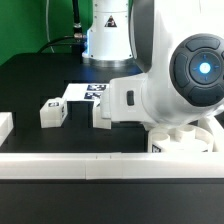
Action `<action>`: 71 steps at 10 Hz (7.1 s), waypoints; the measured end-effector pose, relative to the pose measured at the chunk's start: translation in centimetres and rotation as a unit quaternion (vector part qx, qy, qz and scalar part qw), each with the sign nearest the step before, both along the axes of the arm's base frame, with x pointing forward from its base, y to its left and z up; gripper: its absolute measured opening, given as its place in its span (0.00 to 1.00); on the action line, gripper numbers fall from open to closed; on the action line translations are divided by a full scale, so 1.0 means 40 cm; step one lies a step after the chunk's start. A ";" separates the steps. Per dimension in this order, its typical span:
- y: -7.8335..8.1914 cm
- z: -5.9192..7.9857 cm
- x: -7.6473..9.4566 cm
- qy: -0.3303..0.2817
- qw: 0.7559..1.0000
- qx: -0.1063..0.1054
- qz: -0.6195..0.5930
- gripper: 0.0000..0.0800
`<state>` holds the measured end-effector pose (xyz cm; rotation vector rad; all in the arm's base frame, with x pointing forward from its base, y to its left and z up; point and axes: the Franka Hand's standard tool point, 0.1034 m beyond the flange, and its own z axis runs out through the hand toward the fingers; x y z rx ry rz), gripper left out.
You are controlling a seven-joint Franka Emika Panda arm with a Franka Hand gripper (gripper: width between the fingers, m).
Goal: Assemble stool
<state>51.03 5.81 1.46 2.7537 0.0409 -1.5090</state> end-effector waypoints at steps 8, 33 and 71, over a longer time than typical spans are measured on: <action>0.001 0.154 0.058 -0.033 0.999 0.021 -0.004 0.42; 0.093 0.219 0.327 -0.590 0.803 0.067 0.046 0.42; 0.105 0.246 0.341 -0.620 0.779 0.071 0.055 0.81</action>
Offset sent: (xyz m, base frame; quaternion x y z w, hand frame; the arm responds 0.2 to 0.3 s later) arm 0.0061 0.0080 0.0619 0.0426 -0.0293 -0.0212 0.9984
